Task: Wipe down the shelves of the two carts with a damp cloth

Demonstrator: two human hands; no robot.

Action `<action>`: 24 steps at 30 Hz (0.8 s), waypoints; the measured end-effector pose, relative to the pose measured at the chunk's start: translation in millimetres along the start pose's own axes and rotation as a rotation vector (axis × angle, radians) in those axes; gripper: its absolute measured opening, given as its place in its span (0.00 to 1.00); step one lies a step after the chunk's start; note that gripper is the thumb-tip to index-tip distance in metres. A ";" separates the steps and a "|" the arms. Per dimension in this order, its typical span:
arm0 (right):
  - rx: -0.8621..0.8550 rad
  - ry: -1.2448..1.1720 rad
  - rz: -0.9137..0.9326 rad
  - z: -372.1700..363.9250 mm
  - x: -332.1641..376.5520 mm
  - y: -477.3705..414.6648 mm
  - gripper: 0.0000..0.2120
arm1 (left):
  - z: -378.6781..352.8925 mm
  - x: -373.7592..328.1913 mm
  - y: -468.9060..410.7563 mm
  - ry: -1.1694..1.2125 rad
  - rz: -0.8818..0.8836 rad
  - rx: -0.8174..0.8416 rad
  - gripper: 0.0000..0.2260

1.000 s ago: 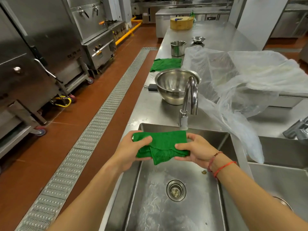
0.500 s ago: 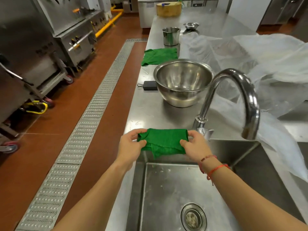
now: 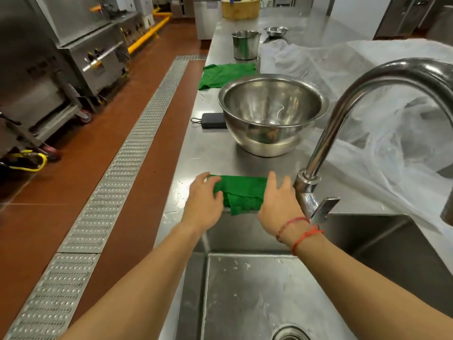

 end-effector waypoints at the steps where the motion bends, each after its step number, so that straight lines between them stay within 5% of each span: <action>1: -0.014 0.044 0.099 -4.9 -0.3 2.0 0.39 | -3.8 -6.0 2.7 -0.040 -0.086 0.008 0.19; 3: 0.030 0.114 0.248 -17.6 -3.8 0.7 0.43 | -15.9 -16.1 7.7 -0.145 -0.234 0.072 0.22; 6: 0.223 0.286 0.194 -36.6 -21.7 -3.9 0.44 | -40.3 -14.1 15.4 -0.410 -0.285 0.214 0.27; 11: 0.177 0.345 0.166 -46.2 -33.7 -9.2 0.45 | -50.5 -12.5 15.1 -0.520 -0.289 0.244 0.28; 17: 0.180 0.280 0.105 -39.9 -21.8 -6.0 0.47 | -41.5 -13.4 19.6 -0.359 -0.240 0.328 0.28; 24: 0.189 -0.128 0.171 8.3 -0.3 39.6 0.44 | 6.2 -15.3 57.7 0.226 0.048 0.250 0.26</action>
Point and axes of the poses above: each hand's wrist, its own y-axis away from the middle knuckle, its own z-axis out of the back of the hand, x = y × z, the point moved 4 cm from there along -y, towards the middle knuckle, and after that the axes turned 15 degrees about -y, right-handed, at the moved point
